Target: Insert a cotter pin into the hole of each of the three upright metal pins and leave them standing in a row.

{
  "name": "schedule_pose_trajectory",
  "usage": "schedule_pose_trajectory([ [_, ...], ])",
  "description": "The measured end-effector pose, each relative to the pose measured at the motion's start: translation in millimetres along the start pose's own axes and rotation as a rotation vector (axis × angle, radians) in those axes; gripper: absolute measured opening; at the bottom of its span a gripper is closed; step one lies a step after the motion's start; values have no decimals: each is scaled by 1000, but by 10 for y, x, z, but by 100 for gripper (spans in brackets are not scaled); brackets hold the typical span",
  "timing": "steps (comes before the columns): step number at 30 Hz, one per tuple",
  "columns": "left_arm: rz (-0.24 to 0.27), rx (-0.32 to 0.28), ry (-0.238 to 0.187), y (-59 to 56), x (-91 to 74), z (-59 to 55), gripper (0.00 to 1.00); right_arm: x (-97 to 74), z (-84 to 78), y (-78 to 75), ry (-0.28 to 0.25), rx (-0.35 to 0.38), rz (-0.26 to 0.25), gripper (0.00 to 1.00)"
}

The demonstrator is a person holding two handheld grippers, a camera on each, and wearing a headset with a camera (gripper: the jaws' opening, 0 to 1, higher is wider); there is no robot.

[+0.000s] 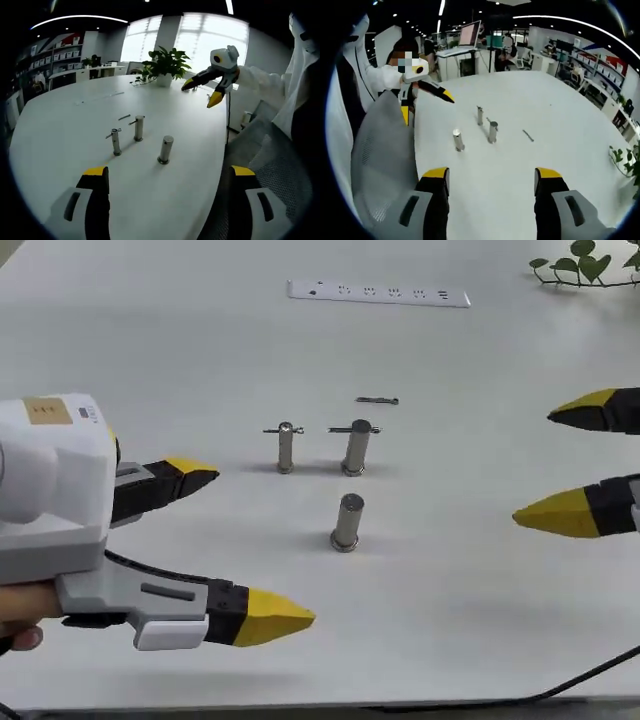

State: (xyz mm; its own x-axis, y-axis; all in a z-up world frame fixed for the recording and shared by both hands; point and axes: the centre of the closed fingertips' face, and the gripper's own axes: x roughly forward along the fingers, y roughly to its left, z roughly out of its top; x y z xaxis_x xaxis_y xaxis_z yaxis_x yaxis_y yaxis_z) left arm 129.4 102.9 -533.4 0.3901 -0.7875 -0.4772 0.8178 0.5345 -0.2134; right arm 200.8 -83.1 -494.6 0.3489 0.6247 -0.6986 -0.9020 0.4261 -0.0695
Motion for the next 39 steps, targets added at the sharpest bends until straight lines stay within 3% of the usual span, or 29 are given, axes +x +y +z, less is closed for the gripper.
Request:
schedule_pose_trajectory([
  [5, 23, 0, 28, 7, -49, -23, 99, 142, 120, -149, 55, -88, 54, 62],
  [8, 41, -11, 17, 29, -93, -11, 99, 258, 121, -186, 124, -161, 106, 62],
  [10, 42, -29, 6, 11, -114, 0, 99, 347, 127, -302, 166, -207, 109, 63],
  [13, 52, -37, 11, 8, -122, -18, 99, 512, 224, -514, 160, -198, 92, 65],
  [14, 62, -41, 24, 16, -124, -50, 99, 537, 268, -488, 158, -191, 92, 63],
  [17, 68, -36, 28, 10, -123, -74, 99, 696, 343, -606, 171, -201, 97, 54],
  [23, 51, -44, 16, -76, -124, -72, 99, 984, 388, -735, 203, -232, 129, 48],
  [28, 51, -60, -1, -88, -136, -58, 99, 1239, 334, -802, 246, -257, 146, 31],
  [31, 71, -72, -9, -29, -166, -61, 99, 1395, 310, -860, 263, -225, 126, 17],
  [32, 79, -78, -19, -6, -176, -46, 99, 1442, 293, -897, 281, -251, 123, 14],
  [35, 73, -90, -45, -7, -172, 1, 99, 1509, 217, -1003, 357, -313, 100, 12],
  [39, 48, -67, -57, -57, -138, 61, 99, 1632, 233, -1043, 366, -298, 100, 11],
])
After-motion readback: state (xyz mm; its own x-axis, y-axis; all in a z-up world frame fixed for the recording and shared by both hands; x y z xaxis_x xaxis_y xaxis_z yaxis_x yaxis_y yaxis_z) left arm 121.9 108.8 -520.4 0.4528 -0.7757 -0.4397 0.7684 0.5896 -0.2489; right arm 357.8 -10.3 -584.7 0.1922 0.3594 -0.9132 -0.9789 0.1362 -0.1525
